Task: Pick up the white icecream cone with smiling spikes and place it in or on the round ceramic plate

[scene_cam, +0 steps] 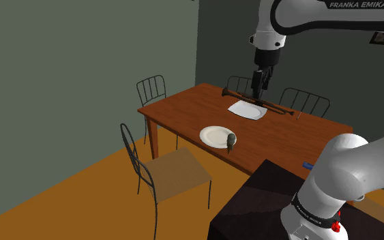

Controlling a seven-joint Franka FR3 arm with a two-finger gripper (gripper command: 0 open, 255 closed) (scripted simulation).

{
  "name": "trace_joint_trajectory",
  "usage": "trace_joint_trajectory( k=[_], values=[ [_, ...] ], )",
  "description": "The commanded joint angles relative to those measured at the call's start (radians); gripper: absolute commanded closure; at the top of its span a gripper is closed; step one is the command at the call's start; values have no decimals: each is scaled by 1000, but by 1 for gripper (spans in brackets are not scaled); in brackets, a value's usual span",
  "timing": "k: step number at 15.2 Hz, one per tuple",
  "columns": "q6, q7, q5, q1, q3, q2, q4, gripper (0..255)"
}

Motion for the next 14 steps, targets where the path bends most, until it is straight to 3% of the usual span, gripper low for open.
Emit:
trace_joint_trajectory(
  k=[1, 14],
  values=[
    [0, 0, 0, 0, 0, 0, 0, 0],
    [251, 136, -49, -50, 5, 468, 23, 0]
  ],
)
